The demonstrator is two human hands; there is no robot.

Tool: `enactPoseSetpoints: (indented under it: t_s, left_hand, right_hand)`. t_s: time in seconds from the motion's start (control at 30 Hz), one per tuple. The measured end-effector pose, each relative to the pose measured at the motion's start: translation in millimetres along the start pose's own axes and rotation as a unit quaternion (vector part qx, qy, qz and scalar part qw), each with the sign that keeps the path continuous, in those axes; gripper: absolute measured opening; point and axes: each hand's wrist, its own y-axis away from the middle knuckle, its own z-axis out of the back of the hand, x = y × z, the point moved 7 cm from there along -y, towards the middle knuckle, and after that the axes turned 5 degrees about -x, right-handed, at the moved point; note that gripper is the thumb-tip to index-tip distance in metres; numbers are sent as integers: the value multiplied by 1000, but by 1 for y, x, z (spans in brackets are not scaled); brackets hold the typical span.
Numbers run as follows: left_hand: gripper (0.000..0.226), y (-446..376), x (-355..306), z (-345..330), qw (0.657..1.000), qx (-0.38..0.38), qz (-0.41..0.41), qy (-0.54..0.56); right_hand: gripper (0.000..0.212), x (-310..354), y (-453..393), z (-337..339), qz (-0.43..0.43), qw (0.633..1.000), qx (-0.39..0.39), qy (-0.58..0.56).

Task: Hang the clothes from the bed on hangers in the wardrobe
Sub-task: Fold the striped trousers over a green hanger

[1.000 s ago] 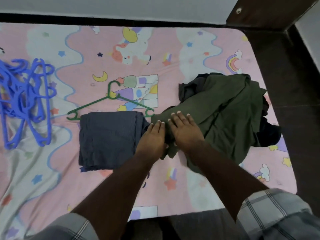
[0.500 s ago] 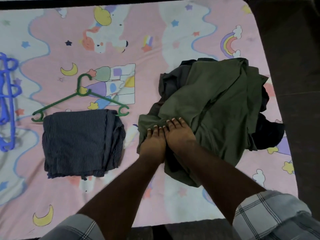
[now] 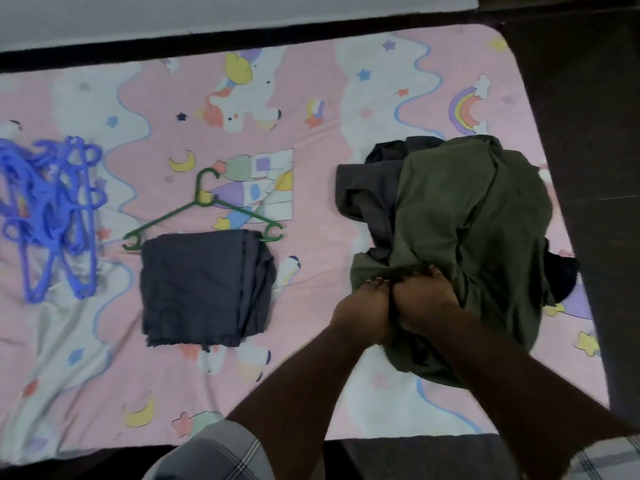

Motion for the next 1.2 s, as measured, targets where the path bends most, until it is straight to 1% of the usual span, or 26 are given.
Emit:
enactPoseSetpoints:
  t_s: [0.03,0.07,0.1,0.13,0.17,0.27,0.33,0.4,0.5,0.57,0.6,0.67,0.7,0.77,0.87,0.9,0.93,0.97,1.0,1.03,1.07,1.1,1.13,1.17,1.2]
  left_hand:
    - [64,9,12,16,999,-35,6,12]
    - [59,18,27,31,997,-69,16,16]
    - [56,28,46,44,995,-93,27,25]
    - [49,37,66,57,992,-118,40,18]
    - [44,46,87,70,990,-127,65,18]
    - [32,73,150,118,979,-156,129,2]
    - [39,90,199,146,969,-177,170,-2]
    - [42,106,249,171,959,-194,208,-2]
    - [32,120,317,200,944,-228,238,25]
    - [31,123,356,209,938,-227,260,30]
    - [35,122,374,210,936,-219,274,25]
    - [44,117,400,213,932,-207,297,28]
    - [45,113,412,214,930,-209,301,38]
    - [44,108,432,217,919,-220,318,80]
    - [46,108,476,223,877,-242,386,154]
    - [43,106,489,223,870,-240,390,184]
    - [32,105,502,222,862,-222,400,216]
    - [20,101,515,220,850,-215,408,255]
    - [16,101,521,220,821,-213,421,321]
    - [17,101,520,220,791,-215,423,386]
    - [14,101,520,218,747,-222,432,454]
    - [9,98,521,214,717,-222,432,501]
    - [6,96,520,212,696,-220,430,532]
    - [9,94,516,210,689,-216,427,545]
    - [14,90,515,207,695,-213,423,542]
  right_hand:
    - [29,12,0,14,-10,999,-18,-25]
    - [21,25,-1,31,-20,997,-46,-60]
    - [19,39,-2,47,-21,991,-82,-101]
    - [21,53,-6,60,-17,983,-115,-143]
    - [26,65,-11,71,-18,971,-135,-194]
    - [37,106,-32,95,-22,930,-144,-337]
    - [38,129,-47,107,-28,909,-149,-388]
    - [37,146,-61,115,-40,899,-155,-408]
    - [28,164,-84,118,-62,902,-158,-397]
    - [25,174,-101,117,-84,894,-164,-409]
    - [26,179,-108,116,-97,886,-170,-420]
    - [26,186,-121,113,-138,856,-182,-463]
    - [27,189,-127,109,-162,840,-182,-484]
    - [31,195,-137,106,-202,821,-186,-500]
    - [28,190,-153,98,-249,788,-196,-527]
    - [22,186,-158,94,-259,764,-188,-561]
    - [18,186,-161,88,-264,723,-159,-618]
    - [15,190,-164,84,-262,671,-116,-684]
    - [16,194,-165,80,-265,612,-83,-740]
    - [17,196,-167,79,-270,572,-71,-772]
    - [18,195,-169,80,-277,559,-74,-778]
    - [18,194,-170,82,-278,558,-84,-777]
    - [19,192,-173,82,-280,555,-94,-778]
    - [18,189,-175,82,-282,546,-99,-782]
    - [17,185,-176,80,-286,543,-101,-782]
